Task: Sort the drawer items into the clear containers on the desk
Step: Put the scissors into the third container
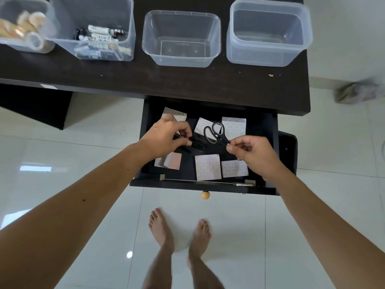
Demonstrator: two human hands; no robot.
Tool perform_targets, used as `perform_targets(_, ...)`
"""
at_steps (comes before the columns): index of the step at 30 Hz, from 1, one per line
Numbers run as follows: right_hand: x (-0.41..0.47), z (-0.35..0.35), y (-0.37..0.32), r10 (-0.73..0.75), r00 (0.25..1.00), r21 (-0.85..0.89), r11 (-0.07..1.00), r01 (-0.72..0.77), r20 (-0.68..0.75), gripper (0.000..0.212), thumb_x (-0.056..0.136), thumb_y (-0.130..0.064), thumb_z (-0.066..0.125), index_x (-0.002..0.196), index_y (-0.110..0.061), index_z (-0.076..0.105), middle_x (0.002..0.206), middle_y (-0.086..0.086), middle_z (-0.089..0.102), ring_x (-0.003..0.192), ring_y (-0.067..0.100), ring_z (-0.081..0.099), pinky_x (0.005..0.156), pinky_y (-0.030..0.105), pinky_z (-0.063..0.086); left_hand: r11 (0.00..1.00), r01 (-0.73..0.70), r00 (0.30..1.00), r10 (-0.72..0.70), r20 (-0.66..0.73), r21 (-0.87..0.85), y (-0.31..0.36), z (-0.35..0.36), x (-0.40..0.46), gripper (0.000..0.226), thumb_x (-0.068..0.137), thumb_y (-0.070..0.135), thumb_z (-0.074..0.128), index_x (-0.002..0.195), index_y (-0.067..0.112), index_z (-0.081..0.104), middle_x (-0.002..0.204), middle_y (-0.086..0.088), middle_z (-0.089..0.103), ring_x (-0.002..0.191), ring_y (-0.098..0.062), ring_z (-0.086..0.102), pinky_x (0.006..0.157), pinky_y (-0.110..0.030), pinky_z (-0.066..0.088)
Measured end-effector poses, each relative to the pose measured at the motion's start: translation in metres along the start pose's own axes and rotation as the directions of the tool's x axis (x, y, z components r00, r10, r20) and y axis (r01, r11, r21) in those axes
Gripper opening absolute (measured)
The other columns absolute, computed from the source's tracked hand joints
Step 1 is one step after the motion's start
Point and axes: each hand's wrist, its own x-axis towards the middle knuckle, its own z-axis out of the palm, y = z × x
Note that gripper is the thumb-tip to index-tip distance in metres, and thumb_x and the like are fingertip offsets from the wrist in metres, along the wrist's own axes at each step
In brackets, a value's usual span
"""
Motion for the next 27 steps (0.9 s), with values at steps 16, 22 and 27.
perform_targets(16,-0.024,-0.052,-0.099,-0.181,0.981,-0.058,0.983,0.177,-0.076,0.005,0.097,-0.022,0.077,0.1,-0.023,0.08,0.079,-0.004,0.077,0.067,0.004,0.068,0.07,0.018,0.056,0.911,-0.095,0.931,-0.062,-0.361,-0.402,0.057,-0.125,-0.006,0.025,0.094,0.021,0.08,0.114,0.032,0.071,0.083,0.006,0.076,0.079,-0.01,0.07,0.089,-0.026,0.055)
perform_targets(22,-0.001,-0.068,-0.137,-0.256,0.962,-0.03,0.967,0.255,-0.092,0.018,0.091,-0.021,0.083,0.106,-0.028,0.075,0.087,-0.003,0.077,0.08,0.019,0.073,0.081,0.031,0.061,0.93,-0.112,0.932,-0.025,-0.363,-0.351,0.076,-0.155,0.048,0.021,0.097,0.026,0.076,0.117,0.032,0.07,0.085,0.005,0.078,0.086,-0.01,0.072,0.093,-0.033,0.057)
perform_targets(27,0.022,-0.078,-0.157,-0.252,0.963,0.03,0.966,0.256,-0.09,0.019,0.088,-0.017,0.086,0.101,-0.027,0.077,0.088,-0.003,0.077,0.083,0.019,0.072,0.086,0.036,0.061,0.935,-0.077,0.948,-0.039,-0.315,-0.347,0.071,-0.167,0.092,0.02,0.099,0.027,0.073,0.119,0.031,0.069,0.086,0.005,0.078,0.095,-0.014,0.072,0.097,-0.033,0.053)
